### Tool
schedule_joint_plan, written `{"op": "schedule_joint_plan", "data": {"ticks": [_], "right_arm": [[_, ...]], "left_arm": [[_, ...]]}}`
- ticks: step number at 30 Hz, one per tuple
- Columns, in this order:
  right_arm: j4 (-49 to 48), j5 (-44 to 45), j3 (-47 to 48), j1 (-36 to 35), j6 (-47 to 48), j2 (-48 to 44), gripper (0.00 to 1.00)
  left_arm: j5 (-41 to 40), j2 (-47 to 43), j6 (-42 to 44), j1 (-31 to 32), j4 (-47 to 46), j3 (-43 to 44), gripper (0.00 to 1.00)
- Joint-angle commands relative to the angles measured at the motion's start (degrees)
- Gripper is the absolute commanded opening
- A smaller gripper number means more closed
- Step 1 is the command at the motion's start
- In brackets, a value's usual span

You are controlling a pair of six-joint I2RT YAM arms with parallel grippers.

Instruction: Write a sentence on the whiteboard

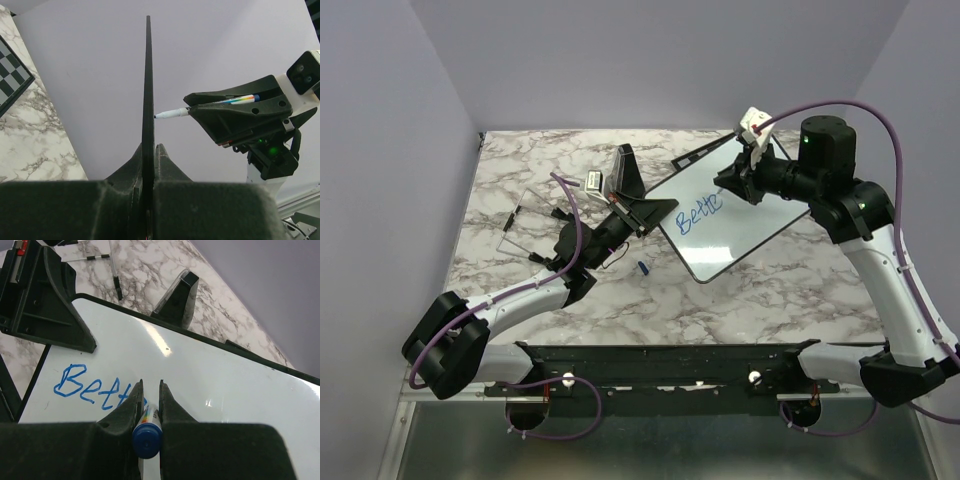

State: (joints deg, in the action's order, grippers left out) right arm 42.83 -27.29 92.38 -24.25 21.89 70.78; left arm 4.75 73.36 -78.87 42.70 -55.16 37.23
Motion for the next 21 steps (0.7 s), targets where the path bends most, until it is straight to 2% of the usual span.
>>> {"op": "schedule_joint_plan", "data": {"ticks": [1,12,21], "right_arm": [[0.50,-0.31,-2.02,0.26,0.08,-1.08,0.01],[1.73,-0.05,-7.47,0.52,0.61,-5.30,0.00],[1.12,-1.54,-3.17,0.61,-0.09,-2.14,0.01]], "left_arm": [[0.17,-1.38,-3.31,-0.33,-10.50,0.56,0.00],[-0.27,-1.64,-3.48,-0.95,-10.50,0.21,0.00],[0.08,-1.29,-3.92,-0.86,-10.85,0.30,0.00]]}}
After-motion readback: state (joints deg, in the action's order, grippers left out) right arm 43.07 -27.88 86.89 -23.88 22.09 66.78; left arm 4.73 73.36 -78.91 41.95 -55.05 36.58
